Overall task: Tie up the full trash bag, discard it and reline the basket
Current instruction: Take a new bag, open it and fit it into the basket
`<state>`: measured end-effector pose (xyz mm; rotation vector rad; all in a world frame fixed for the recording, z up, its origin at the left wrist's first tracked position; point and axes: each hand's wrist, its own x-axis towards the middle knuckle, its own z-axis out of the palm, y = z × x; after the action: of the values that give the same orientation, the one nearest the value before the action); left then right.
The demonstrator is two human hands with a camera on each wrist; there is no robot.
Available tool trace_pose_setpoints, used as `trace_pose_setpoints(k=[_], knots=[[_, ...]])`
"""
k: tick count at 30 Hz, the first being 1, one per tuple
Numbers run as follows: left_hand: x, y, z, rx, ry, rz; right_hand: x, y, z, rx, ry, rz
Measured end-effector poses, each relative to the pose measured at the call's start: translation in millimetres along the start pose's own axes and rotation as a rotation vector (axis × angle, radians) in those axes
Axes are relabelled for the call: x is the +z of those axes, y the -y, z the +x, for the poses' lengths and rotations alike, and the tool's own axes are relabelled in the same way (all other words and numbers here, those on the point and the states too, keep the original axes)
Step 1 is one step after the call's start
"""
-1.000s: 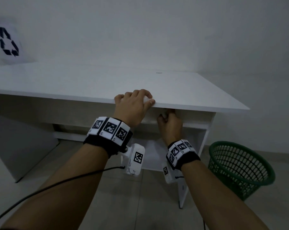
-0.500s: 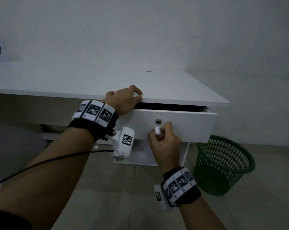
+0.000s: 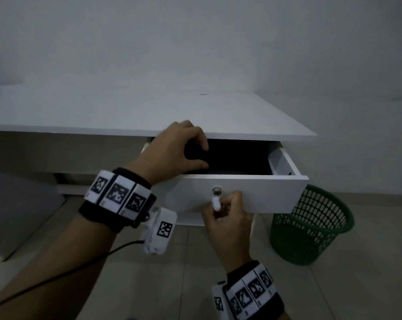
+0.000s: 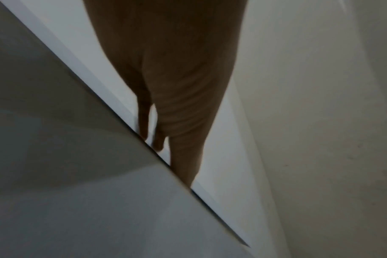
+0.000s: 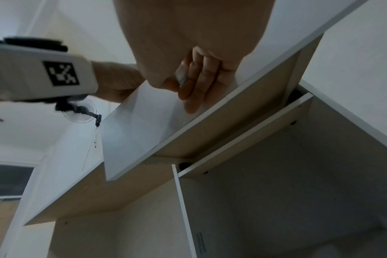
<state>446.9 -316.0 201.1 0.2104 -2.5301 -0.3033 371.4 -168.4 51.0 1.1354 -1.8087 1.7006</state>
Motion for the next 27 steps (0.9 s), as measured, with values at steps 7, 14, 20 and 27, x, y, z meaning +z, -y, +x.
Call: trace_pose_setpoints(k=[7, 14, 20, 27], knots=[[14, 15, 39, -0.144, 0.687, 0.106, -5, 5, 1, 0.055, 0.029, 0.011], [30, 33, 42, -0.101, 0.587, 0.174, -4, 3, 0, 0.088, 0.048, 0.002], [16, 19, 32, 0.021, 0.429, 0.225, -5, 6, 0, 0.102, 0.054, 0.01], [-32, -8, 42, 0.099, -0.005, 0.183, -4, 7, -1, 0.16, 0.082, 0.002]])
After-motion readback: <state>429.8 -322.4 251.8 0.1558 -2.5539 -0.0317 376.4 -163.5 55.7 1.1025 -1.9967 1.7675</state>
